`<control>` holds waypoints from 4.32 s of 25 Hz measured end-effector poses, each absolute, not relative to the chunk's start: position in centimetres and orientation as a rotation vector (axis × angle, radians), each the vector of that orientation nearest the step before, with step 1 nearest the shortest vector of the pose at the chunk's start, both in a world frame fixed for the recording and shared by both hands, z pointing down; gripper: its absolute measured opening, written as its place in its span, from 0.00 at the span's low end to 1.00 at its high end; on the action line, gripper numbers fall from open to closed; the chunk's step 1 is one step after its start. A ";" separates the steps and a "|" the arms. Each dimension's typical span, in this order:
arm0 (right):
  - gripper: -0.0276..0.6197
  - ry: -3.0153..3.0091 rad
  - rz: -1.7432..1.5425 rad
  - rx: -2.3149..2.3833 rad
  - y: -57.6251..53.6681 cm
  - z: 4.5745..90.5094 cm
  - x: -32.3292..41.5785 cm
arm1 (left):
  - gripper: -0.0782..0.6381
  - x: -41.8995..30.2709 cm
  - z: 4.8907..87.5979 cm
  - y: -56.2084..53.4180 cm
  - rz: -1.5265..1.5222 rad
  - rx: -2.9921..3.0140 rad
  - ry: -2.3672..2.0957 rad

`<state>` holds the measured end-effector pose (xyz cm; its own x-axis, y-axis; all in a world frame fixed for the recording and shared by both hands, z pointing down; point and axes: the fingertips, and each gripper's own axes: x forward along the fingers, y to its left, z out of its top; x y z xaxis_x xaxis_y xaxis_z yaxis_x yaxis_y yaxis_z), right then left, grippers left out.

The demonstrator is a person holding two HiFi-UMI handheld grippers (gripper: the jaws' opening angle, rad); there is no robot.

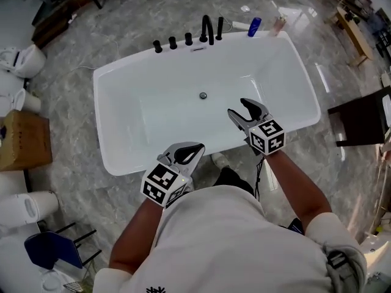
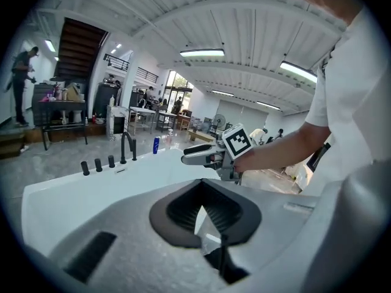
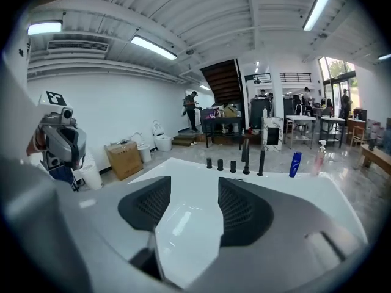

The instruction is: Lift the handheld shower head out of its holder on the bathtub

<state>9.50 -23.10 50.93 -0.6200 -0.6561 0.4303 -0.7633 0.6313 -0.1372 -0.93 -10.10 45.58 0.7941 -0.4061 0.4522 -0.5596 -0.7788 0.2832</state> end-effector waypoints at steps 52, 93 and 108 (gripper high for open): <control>0.43 -2.255 0.567 1.331 -82.2 77.2 14.9 | 0.12 7.3 59.9 -29.7 0.592 2.177 -0.949; 0.27 -2.316 0.337 1.276 -80.0 69.0 14.0 | 0.12 8.0 55.9 -30.1 0.550 2.262 -0.944; 0.27 -2.397 0.240 1.269 -75.0 59.8 14.0 | 0.12 7.8 52.0 -27.8 0.544 2.339 -0.940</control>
